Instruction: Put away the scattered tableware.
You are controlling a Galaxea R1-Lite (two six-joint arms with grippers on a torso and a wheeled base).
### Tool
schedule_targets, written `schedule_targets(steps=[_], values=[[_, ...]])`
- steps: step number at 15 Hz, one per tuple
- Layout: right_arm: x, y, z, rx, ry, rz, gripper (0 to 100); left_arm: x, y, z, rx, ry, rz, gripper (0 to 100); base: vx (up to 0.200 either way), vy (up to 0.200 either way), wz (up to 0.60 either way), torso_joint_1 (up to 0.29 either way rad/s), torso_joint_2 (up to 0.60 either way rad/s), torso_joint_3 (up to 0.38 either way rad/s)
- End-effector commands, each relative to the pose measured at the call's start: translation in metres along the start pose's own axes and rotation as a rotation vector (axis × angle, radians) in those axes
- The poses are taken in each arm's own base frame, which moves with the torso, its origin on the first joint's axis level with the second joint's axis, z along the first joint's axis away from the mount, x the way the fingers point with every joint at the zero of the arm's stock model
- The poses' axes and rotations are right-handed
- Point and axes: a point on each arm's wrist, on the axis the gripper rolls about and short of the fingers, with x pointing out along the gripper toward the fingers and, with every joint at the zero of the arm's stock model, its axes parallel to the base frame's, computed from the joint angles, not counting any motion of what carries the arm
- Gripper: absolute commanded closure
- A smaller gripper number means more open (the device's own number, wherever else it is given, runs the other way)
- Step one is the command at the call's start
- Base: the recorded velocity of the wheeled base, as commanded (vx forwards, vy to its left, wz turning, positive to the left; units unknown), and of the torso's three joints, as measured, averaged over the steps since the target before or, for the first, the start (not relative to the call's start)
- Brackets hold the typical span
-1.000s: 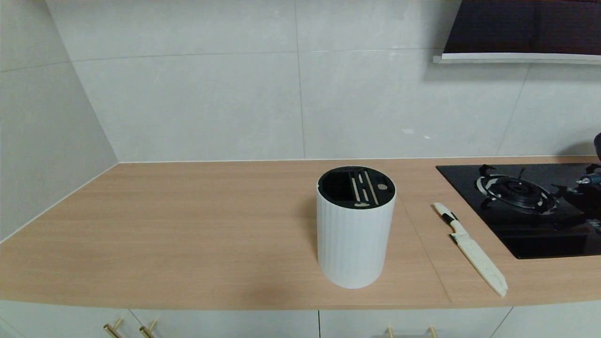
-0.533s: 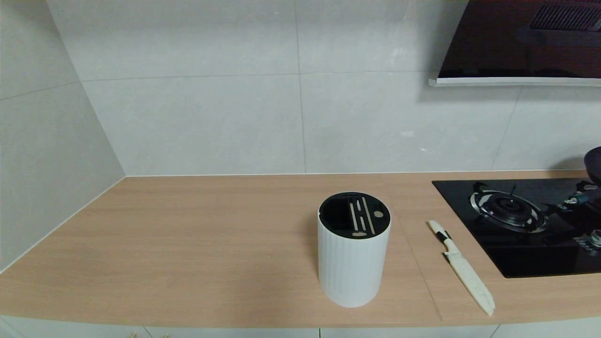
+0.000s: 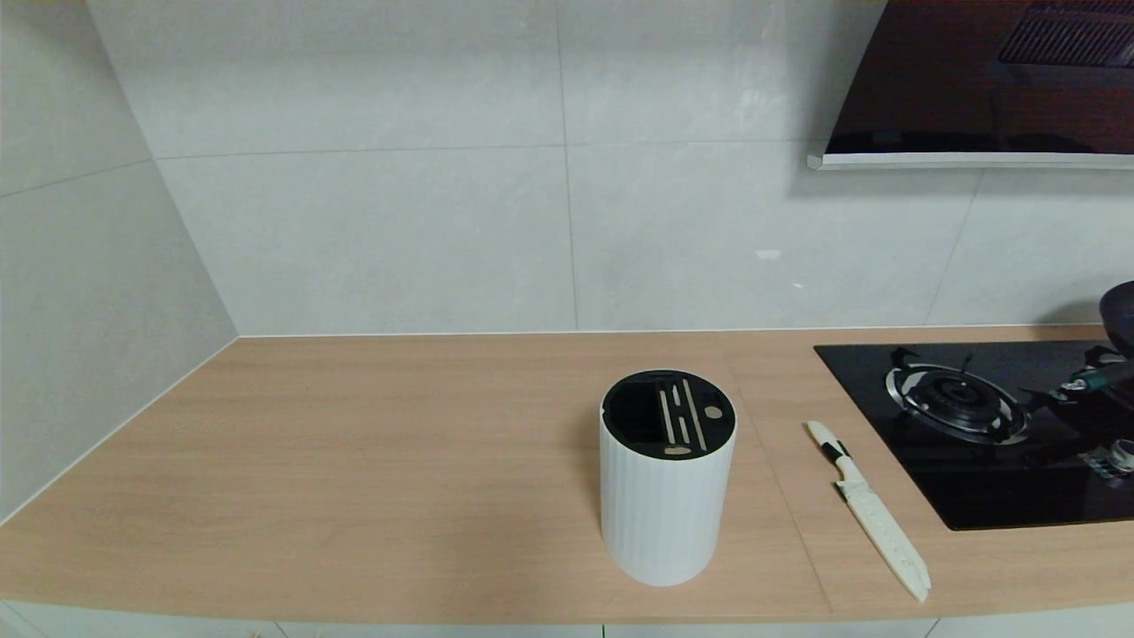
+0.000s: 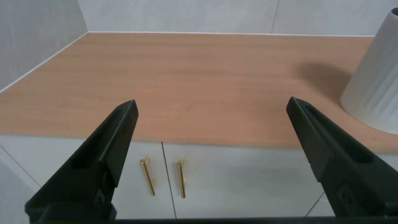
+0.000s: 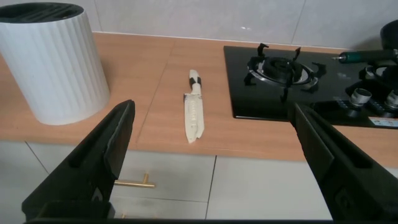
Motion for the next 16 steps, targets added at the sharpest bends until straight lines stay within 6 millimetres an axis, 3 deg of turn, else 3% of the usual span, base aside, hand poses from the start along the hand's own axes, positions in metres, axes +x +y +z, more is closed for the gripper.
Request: schedule_targets(steps=[1,4,5,6,7,9,12,13,16], values=[[0.000,0.000,0.000,-0.001,0.001,0.001,0,0.000,0.000,0.000,-0.001,-0.001,0.000,0,0.000,0.000,0.00,0.000,0.00,0.000],[0.000,0.000,0.001,-0.006,-0.006,-0.012,0,0.000,0.000,0.000,0.001,0.000,0.000,0,0.000,0.000,0.00,0.000,0.00,0.000],[-0.002,-0.001,0.016,-0.001,-0.050,-0.015,0,0.000,0.000,0.000,0.000,-0.001,0.002,0,0.000,0.000,0.00,0.000,0.00,0.000],[-0.002,-0.004,0.046,0.017,-0.052,0.011,0,0.000,0.000,0.000,0.000,-0.001,0.000,0,0.000,0.000,0.00,0.000,0.00,0.000],[0.007,-0.005,0.057,0.014,0.013,0.034,0,0.000,0.000,0.000,0.001,0.000,0.000,0,0.000,0.000,0.00,0.000,0.00,0.000],[0.035,-0.005,0.069,0.014,0.177,0.077,0,0.000,0.000,0.000,0.001,0.000,0.000,0,0.000,0.000,0.00,0.000,0.00,0.000],[0.101,-0.001,0.087,0.013,0.448,0.172,0,0.000,0.000,0.000,-0.001,0.000,0.000,0,0.000,0.000,0.00,0.000,0.00,0.000],[0.110,0.001,0.088,0.010,0.478,0.183,0,0.000,0.000,0.000,-0.001,0.000,0.002,0,0.000,0.000,0.00,0.000,0.00,0.000],[0.182,0.010,0.074,0.003,0.726,0.207,0,0.000,0.000,0.000,-0.001,0.000,0.000,0,0.000,0.000,0.00,0.000,0.00,0.000]])
